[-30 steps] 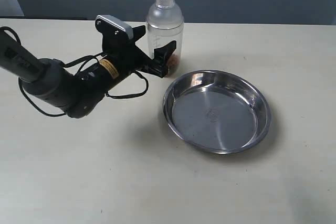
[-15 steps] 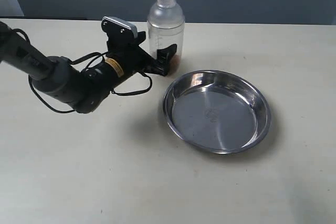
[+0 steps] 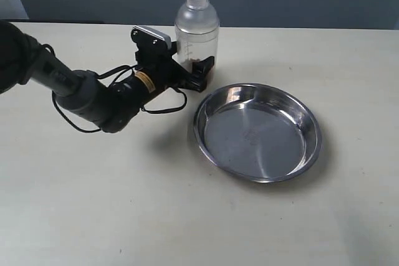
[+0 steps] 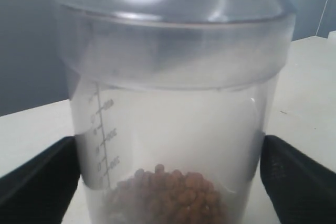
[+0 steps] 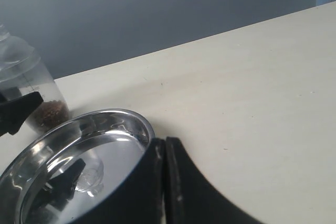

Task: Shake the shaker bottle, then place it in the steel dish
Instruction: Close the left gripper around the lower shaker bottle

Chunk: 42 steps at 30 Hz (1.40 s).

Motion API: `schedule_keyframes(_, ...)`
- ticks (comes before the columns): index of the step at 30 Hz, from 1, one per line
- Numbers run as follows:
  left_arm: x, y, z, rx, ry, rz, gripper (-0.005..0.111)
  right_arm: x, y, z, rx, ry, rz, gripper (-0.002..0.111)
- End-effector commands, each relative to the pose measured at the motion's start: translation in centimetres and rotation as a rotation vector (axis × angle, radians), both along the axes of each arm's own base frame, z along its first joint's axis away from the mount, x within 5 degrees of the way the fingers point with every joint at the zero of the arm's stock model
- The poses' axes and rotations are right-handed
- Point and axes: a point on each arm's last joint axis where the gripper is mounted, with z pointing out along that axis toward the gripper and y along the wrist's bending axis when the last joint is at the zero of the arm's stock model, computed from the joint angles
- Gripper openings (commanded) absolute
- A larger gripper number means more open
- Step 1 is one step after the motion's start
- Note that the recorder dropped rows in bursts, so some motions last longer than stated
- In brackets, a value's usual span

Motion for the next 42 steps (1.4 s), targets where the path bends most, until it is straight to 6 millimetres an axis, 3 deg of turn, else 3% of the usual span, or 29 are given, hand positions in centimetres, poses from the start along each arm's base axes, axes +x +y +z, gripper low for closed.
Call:
schedule_keyframes(1,0.6,-0.1,0.4,0.001,-0.019,-0.001,0.086,0.0,0.0,0.1,-0.009,-0.013,0.001,-0.001)
schedule_keyframes(17,1.8,0.2,0.2,0.05,0.076,0.064,0.089,0.0,0.0,0.1,-0.009,-0.013,0.001,-0.001)
schedule_keyframes(21,1.7,0.0,0.2,0.064,0.066,0.038,0.094,0.0,0.0,0.1,-0.009,-0.013,0.001,-0.001)
schedule_keyframes(42,1.4,-0.5,-0.2,0.188,0.049,-0.041,0.093,0.0,0.0,0.1,-0.009,-0.013,0.001,-0.001)
